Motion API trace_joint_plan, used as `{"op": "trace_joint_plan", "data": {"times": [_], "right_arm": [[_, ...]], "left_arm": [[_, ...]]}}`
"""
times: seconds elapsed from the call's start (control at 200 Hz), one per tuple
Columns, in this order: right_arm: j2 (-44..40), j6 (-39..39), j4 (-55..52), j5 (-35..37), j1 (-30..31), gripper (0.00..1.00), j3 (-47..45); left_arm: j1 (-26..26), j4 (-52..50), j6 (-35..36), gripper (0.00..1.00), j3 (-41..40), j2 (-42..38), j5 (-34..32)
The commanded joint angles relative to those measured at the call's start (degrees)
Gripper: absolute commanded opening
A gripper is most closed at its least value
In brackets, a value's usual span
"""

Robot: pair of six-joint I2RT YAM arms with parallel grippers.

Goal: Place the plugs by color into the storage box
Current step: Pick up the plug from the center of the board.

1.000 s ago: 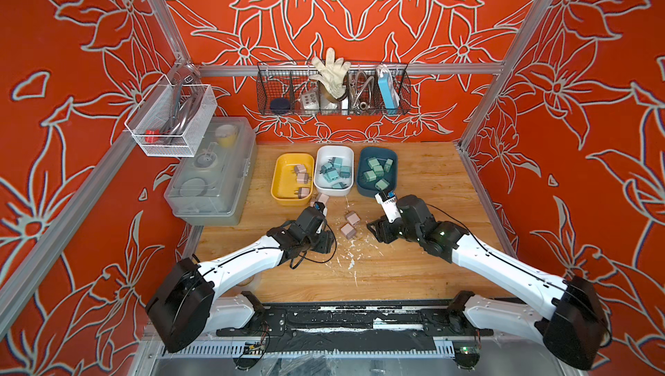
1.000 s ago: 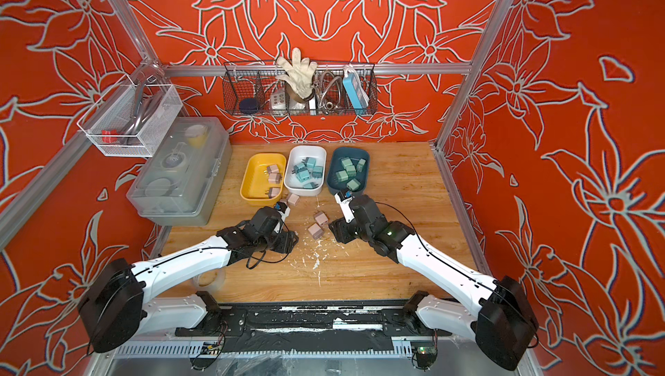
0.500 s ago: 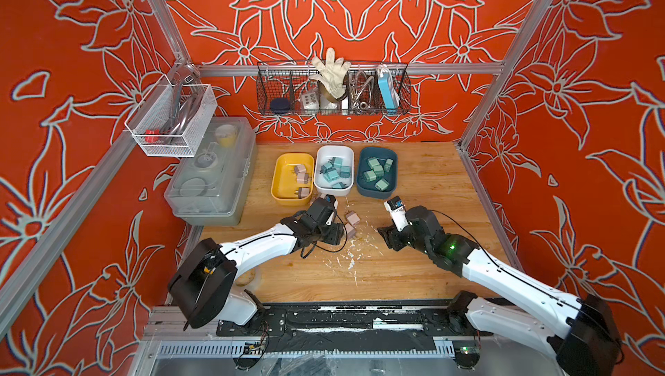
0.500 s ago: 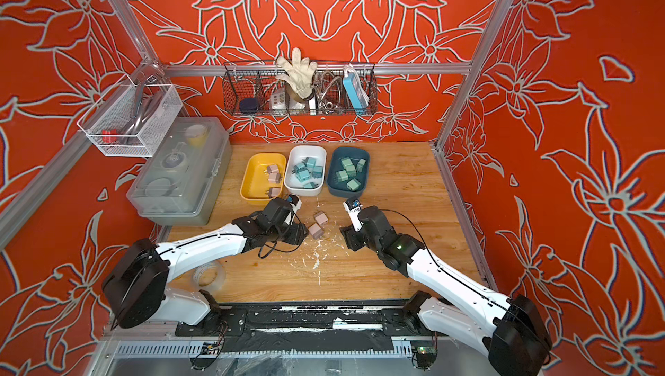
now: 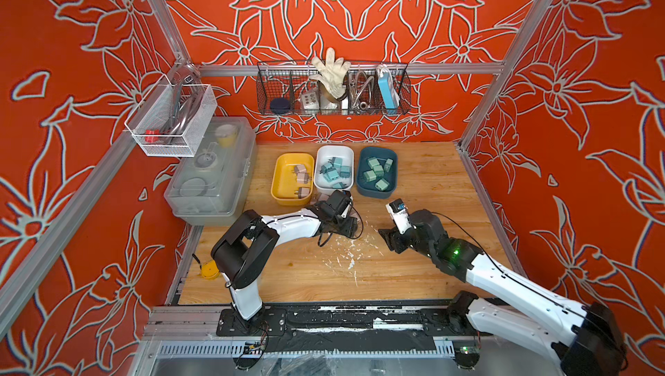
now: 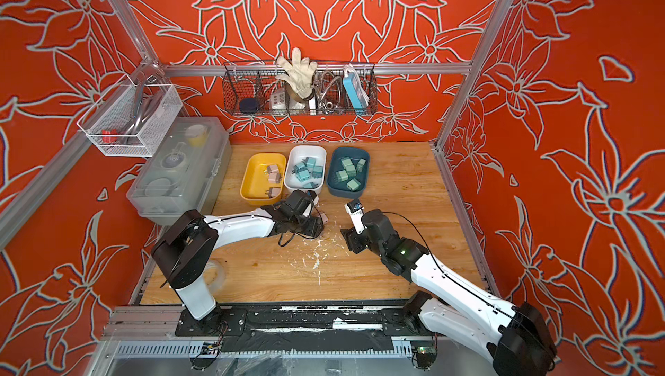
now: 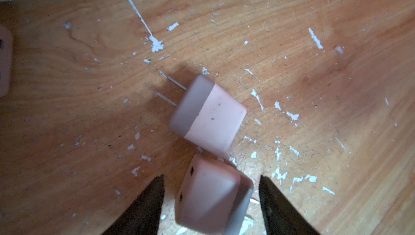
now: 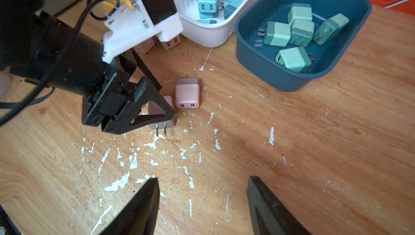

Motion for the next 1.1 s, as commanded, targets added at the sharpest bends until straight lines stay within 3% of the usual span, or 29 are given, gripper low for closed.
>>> {"op": "trace_joint_plan", "data": {"times": [0.0,0.611,1.091], "right_arm": [[1.3,0.0,1.8,-1.5,-0.2,0.67,-0.9],[6.8,-0.5,5.0,-3.1,-0.3,0.68,-1.3],[8.3,-0.2,5.3,-2.7,-0.3,0.68,-0.8]], "left_arm": [[-0.8,-1.6,0.8,0.68,0.8,0.9,0.0],[-2.5,-7.7,3.6,0.69,3.7,4.4,0.1],[-2.5,-9.4,4.9,0.48,2.9,1.7,-1.0]]}}
